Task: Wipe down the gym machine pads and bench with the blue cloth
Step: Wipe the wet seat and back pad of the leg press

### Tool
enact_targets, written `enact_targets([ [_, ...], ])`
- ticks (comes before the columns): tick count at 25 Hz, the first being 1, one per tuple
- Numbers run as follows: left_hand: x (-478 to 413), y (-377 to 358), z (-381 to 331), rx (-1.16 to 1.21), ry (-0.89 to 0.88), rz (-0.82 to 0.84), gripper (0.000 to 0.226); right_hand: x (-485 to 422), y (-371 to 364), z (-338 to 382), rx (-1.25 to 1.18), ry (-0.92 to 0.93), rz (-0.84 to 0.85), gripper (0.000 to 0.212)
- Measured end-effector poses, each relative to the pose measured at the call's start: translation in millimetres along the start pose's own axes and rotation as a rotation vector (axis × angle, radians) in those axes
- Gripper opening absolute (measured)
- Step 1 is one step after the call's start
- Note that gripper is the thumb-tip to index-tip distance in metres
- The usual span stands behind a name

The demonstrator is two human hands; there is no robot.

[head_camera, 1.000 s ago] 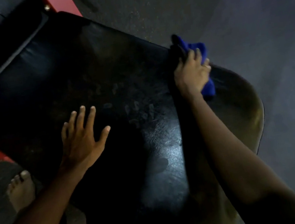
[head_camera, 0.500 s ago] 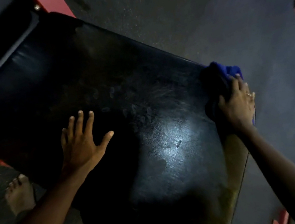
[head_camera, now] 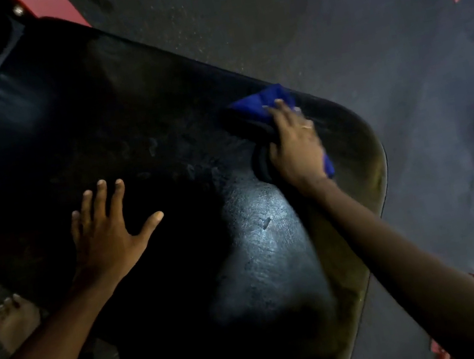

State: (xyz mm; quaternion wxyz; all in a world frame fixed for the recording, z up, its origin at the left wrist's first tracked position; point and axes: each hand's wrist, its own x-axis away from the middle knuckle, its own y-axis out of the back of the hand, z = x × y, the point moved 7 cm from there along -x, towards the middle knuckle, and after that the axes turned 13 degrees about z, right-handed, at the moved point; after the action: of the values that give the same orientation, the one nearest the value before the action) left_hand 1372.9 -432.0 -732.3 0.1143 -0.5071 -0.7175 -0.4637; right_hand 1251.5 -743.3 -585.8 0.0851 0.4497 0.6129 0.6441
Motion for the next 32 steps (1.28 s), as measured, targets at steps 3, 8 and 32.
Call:
enact_targets([
  [3, 3.8, 0.3, -1.8, 0.005, -0.006, -0.012, 0.104, 20.6, 37.8, -103.9, -0.134, -0.290, -0.076, 0.066],
  [8, 3.4, 0.7, -4.6, 0.031, 0.017, 0.061, 0.102, 102.6, 7.7, -77.2, -0.190, -0.255, -0.082, 0.072],
  [32, 38.5, -41.4, -74.6, 0.007, -0.165, 0.030, 0.088, -21.8, 39.9, -116.6, -0.188, -0.555, -0.128, 0.053],
])
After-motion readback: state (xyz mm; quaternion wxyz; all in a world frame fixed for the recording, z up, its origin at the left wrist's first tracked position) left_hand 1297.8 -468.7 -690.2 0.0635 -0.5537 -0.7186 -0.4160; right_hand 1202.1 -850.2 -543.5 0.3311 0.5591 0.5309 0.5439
